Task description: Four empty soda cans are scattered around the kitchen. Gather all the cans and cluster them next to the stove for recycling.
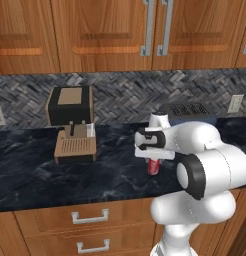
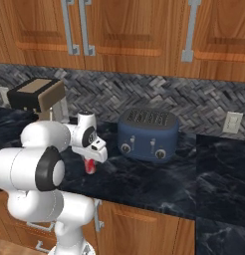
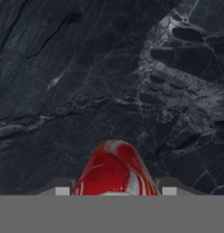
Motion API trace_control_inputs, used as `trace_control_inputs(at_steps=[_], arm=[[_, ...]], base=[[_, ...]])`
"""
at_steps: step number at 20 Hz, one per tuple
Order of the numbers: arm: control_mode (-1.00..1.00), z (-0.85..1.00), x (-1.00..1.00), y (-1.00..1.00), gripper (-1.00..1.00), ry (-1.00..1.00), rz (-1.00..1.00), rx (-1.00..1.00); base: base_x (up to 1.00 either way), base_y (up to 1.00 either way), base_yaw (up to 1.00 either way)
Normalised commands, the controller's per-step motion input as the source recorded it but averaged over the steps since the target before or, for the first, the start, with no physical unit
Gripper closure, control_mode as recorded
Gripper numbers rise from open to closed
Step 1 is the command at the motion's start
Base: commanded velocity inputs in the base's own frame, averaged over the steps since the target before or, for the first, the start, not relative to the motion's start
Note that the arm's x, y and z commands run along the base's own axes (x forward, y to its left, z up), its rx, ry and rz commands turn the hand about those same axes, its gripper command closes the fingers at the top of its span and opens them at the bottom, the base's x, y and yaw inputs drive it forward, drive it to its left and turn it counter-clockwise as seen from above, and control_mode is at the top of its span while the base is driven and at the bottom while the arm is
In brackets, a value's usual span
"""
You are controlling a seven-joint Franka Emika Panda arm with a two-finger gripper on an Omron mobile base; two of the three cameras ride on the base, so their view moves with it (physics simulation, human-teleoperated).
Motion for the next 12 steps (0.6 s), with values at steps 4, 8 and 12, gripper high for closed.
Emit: trace_control_inputs(at_steps=[4, 8, 12], arm=[[-1.0, 0.03, 0.02, 0.0, 1.0, -0.06, 0.06, 0.0], [-1.0, 0.16, -0.02, 0.1, 1.0, -0.16, 0.18, 0.0], [-1.0, 0.21, 0.0, 0.15, 1.0, -0.14, 0.24, 0.0]], base=[[0.0, 0.0, 0.0], [0.0, 0.0, 0.0], [0.0, 0.0, 0.0]])
